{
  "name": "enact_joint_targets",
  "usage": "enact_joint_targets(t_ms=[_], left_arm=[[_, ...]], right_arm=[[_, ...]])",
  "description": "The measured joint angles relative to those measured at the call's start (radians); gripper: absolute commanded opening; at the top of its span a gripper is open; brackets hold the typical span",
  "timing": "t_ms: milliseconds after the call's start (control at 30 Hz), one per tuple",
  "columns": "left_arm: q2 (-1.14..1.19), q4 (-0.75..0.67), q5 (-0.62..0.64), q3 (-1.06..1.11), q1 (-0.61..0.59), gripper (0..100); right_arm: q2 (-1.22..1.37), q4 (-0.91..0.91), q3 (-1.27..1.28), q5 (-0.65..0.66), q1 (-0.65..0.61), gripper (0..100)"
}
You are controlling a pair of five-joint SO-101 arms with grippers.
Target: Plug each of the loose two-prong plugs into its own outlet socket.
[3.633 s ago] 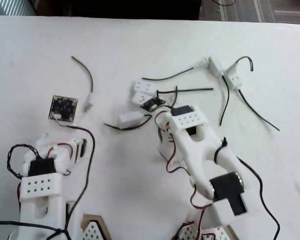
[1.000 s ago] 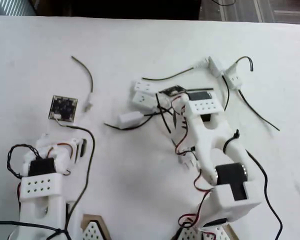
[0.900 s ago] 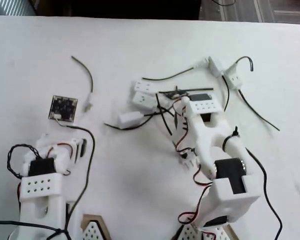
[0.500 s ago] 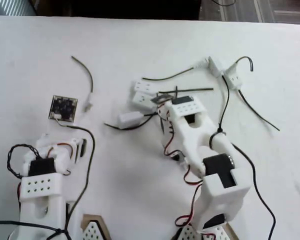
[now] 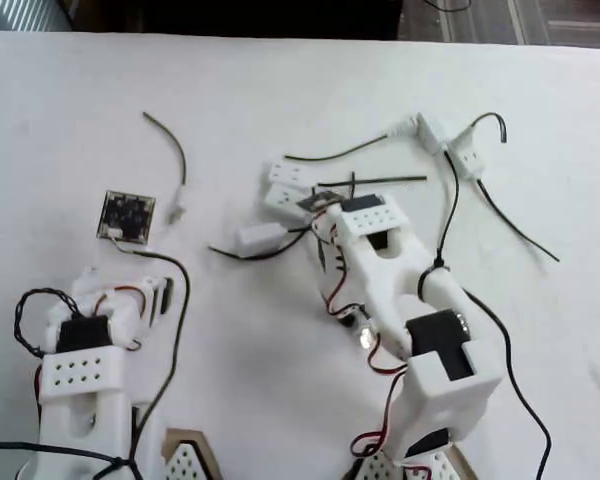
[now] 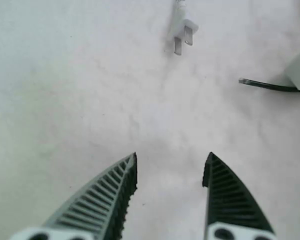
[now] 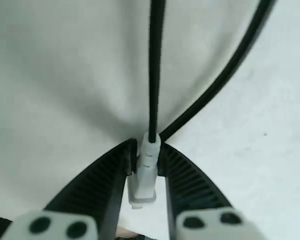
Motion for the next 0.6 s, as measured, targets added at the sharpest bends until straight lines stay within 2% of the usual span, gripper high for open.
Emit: enact_joint_targets(t_ms=[600], left_arm=[[0.000,0.000,0.000,0.000,0.000,22]], right_arm=[[0.043,0.100,-0.003,0.006,-0.012,7.1]])
